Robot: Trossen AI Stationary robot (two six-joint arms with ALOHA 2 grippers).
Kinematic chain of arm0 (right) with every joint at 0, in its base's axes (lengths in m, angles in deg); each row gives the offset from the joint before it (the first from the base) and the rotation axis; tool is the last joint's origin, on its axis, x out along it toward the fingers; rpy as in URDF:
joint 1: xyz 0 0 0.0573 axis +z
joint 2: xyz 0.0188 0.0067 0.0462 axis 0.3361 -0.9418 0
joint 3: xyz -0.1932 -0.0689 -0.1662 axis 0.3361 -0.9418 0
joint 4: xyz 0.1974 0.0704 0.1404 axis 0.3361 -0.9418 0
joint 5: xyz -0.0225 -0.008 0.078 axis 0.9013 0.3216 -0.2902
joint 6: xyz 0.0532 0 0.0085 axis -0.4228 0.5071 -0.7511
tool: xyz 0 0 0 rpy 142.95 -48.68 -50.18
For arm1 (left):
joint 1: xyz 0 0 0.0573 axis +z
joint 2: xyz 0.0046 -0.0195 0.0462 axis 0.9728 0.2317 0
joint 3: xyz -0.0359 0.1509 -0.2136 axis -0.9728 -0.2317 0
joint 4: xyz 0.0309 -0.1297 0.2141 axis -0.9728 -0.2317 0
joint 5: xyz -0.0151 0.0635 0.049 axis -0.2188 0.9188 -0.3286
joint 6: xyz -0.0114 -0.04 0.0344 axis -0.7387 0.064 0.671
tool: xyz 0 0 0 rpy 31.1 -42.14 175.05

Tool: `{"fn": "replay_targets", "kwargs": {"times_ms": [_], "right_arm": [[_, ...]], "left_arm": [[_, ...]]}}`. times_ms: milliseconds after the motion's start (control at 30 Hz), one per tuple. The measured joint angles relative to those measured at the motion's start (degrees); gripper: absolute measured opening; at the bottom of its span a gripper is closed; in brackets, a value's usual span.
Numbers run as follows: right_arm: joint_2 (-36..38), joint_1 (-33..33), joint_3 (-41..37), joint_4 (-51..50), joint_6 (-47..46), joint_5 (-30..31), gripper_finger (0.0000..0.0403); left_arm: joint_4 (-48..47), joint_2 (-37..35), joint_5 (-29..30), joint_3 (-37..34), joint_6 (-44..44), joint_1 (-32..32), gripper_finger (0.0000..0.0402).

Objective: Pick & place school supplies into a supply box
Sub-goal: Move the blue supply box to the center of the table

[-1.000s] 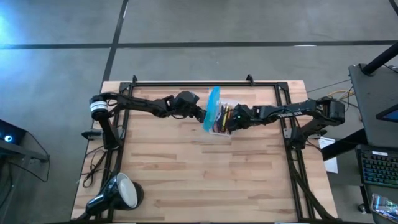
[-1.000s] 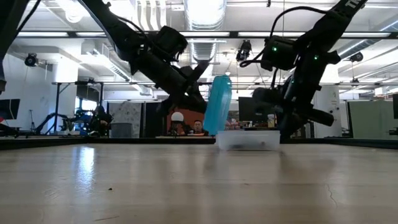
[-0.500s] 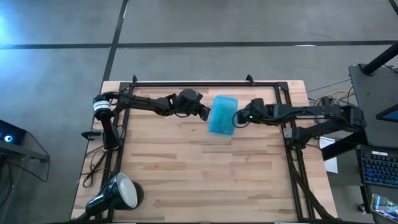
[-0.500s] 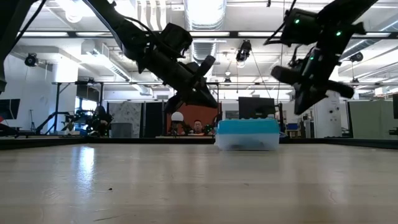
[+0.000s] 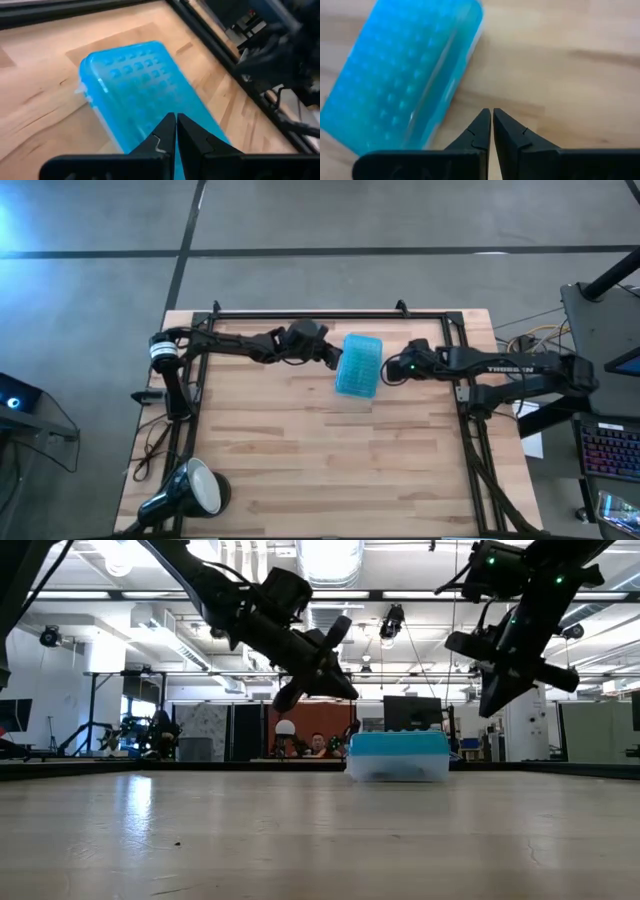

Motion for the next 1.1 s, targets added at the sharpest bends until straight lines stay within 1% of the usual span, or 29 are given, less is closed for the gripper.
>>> {"fn": "replay_targets", "kwargs": {"times_ms": [100,167,367,467,533,600,667,867,1000,1100], "right_arm": [[-1.36,-0.17,-0.54,0.95,0.05,-3.21,0.0013],[-2.26,-0.90,-1.51,4.36,-0.07,-4.97,0.0013],[-6.16,-5.06,-5.30,15.89,-4.09,-8.75,0.0013],[-8.40,-7.36,-8.21,22.90,-4.28,-12.92,0.0013],[-10.00,-8.13,-9.85,27.42,-4.38,-14.60,0.0013],[-11.30,-8.50,-10.86,30.95,-5.58,-14.92,0.0013],[-12.41,-8.55,-11.11,33.95,-5.78,-14.94,0.0013],[-17.51,-8.56,-9.76,40.24,-5.23,-15.93,0.0013],[-21.72,-8.59,-7.76,41.29,-3.75,-16.64,0.0013],[-23.46,-8.74,-7.00,41.78,-3.56,-17.02,0.0013]], "left_arm": [[-0.18,0.97,-0.22,2.13,-0.65,0.00,0.0000],[-1.53,2.64,-0.91,4.30,-0.50,0.00,0.0000],[-6.93,12.14,-4.18,15.07,2.36,-0.20,0.0000],[-13.90,16.13,-5.33,21.32,5.60,-0.28,0.0000],[-20.13,18.13,-5.32,25.04,8.83,-0.28,0.0000],[-25.05,19.10,-4.96,27.46,11.80,-0.28,0.0000],[-28.03,19.18,-4.23,28.00,13.66,-0.28,0.0000],[-29.15,18.47,-4.56,26.27,13.75,-0.28,0.0000],[-30.27,18.45,-4.52,26.24,13.72,-0.37,0.0000],[-30.73,18.45,-4.37,26.18,13.84,-0.42,0.0000]]}}
